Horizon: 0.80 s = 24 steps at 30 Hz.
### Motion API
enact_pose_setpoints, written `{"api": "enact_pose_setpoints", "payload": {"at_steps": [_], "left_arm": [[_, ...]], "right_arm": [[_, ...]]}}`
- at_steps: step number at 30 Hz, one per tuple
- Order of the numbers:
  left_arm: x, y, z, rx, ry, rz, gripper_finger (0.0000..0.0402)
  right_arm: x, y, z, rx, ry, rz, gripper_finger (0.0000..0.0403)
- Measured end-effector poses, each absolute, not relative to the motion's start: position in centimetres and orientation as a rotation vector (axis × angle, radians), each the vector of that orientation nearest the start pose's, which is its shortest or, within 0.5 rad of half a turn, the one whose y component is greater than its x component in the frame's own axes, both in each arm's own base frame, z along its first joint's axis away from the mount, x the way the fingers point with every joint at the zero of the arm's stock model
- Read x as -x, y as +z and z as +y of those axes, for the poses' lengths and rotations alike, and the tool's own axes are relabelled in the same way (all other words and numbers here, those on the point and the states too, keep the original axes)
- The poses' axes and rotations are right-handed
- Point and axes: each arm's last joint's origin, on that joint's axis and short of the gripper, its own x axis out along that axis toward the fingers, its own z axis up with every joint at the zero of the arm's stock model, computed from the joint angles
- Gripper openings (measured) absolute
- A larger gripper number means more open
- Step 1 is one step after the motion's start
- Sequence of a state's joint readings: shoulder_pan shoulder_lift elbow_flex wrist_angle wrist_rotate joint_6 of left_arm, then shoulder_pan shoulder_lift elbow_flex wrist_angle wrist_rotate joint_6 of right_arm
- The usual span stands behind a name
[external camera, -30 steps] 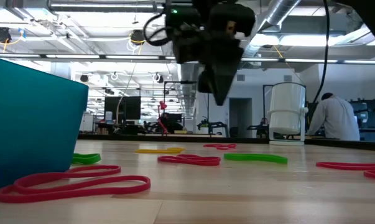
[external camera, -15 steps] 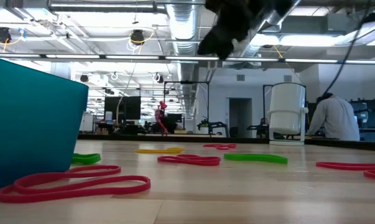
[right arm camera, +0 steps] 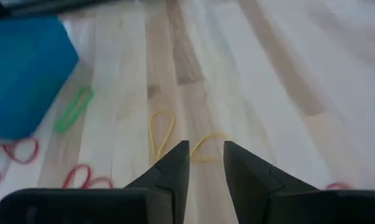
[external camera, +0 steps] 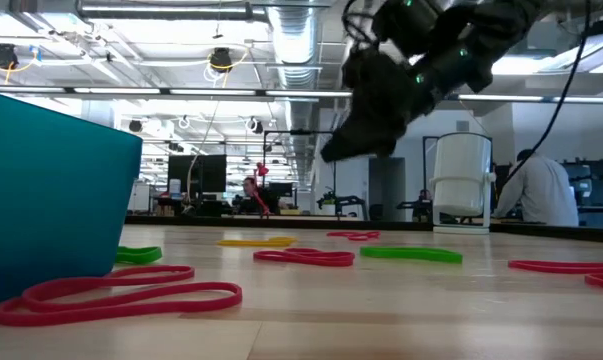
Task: Pick and place items into bin
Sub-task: Put the yellow rubber band into the blue bin
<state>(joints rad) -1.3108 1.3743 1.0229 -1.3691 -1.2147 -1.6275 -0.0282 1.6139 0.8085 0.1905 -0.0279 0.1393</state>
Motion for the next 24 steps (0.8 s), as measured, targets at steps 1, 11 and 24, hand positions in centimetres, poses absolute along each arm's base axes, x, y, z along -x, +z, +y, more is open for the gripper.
{"api": "enact_pose_setpoints", "payload": {"at_steps": [1,11,24], "left_arm": [[-8.0,25.8,-19.3,-0.049,0.296,0.364,0.0084],[-9.1,25.8,-18.8,-0.189,0.326,0.392,0.0084],[-9.5,25.7,-18.6,-0.226,0.336,0.436,0.0084]], "right_arm": [[-32.4,17.1,-0.7,-0.153,-0.038,0.637,0.0092],[-34.4,12.9,1.2,0.004,0.085,0.627,0.0092],[-39.1,10.8,2.8,0.159,0.129,0.826,0.0092]]}}
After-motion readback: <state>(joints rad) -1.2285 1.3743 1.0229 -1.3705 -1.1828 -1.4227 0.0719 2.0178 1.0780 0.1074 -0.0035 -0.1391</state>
